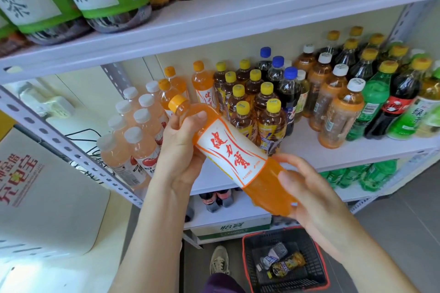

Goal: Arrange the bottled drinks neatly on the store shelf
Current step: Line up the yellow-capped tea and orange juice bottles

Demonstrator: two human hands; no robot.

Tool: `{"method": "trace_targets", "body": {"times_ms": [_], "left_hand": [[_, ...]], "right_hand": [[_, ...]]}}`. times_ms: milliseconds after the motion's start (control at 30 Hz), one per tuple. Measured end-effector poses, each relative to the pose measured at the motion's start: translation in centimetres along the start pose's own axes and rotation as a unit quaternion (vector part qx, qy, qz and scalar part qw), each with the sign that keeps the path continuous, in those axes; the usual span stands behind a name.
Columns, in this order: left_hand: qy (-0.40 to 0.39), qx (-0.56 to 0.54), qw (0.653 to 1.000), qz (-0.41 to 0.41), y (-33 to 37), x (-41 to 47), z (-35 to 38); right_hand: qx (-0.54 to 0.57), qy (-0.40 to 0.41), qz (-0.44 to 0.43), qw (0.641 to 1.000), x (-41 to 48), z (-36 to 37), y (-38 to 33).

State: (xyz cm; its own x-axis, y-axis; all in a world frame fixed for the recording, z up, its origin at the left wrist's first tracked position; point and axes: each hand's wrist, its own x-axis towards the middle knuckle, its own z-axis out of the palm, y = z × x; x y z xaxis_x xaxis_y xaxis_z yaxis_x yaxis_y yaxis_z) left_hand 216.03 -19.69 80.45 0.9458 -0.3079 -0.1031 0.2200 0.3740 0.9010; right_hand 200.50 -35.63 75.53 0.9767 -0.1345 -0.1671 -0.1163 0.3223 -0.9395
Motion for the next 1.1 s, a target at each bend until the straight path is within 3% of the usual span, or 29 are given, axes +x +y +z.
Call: {"method": "trace_targets", "body": {"times_ms": [100, 200, 500, 767, 833, 900, 967, 1033, 1100], "left_hand": [[-0.007, -0.027, 1.0, -0.011, -0.2, 0.2, -0.2], [-0.023, -0.038, 0.999, -0.018, -0.1, 0.7, -0.5], [0.047, 0.175, 0.983, 0.034, 1.5, 2.0, -2.5], [-0.032, 0.226, 0.97, 0.087, 3.9, 2.4, -5.0], [-0.001, 0.259, 0.958, 0.125, 4.1, 2.4, -4.9], [0.016, 0.304, 0.937, 0.173, 4.2, 2.5, -4.8], [0.013, 0.385, 0.895, 0.227, 4.1, 2.7, -4.5], [0.019, 0.494, 0.829, 0.263, 3.6, 3.5, -4.2], [0.034, 0.585, 0.758, 0.286, 2.7, 4.9, -4.1]], "right_hand": [[0.13, -0.06, 0.074, 0.987, 0.3, -0.2, -0.2], [0.141, -0.051, 0.042, 0.988, 0.7, -0.1, 0.5], [0.017, -0.026, -0.028, 0.999, 1.8, -0.1, 1.4], [0.208, -0.057, 0.087, 0.973, 3.6, 0.1, 2.6], [0.123, -0.026, 0.091, 0.988, 4.4, 0.5, 2.2], [-0.137, 0.009, 0.049, 0.989, 5.2, 0.8, 1.6], [-0.384, 0.067, -0.066, 0.919, 6.3, 0.8, 1.2], [-0.492, 0.136, -0.202, 0.836, 7.5, 1.1, 0.7], [-0.555, 0.168, -0.282, 0.764, 8.7, 1.4, -0.1]]}}
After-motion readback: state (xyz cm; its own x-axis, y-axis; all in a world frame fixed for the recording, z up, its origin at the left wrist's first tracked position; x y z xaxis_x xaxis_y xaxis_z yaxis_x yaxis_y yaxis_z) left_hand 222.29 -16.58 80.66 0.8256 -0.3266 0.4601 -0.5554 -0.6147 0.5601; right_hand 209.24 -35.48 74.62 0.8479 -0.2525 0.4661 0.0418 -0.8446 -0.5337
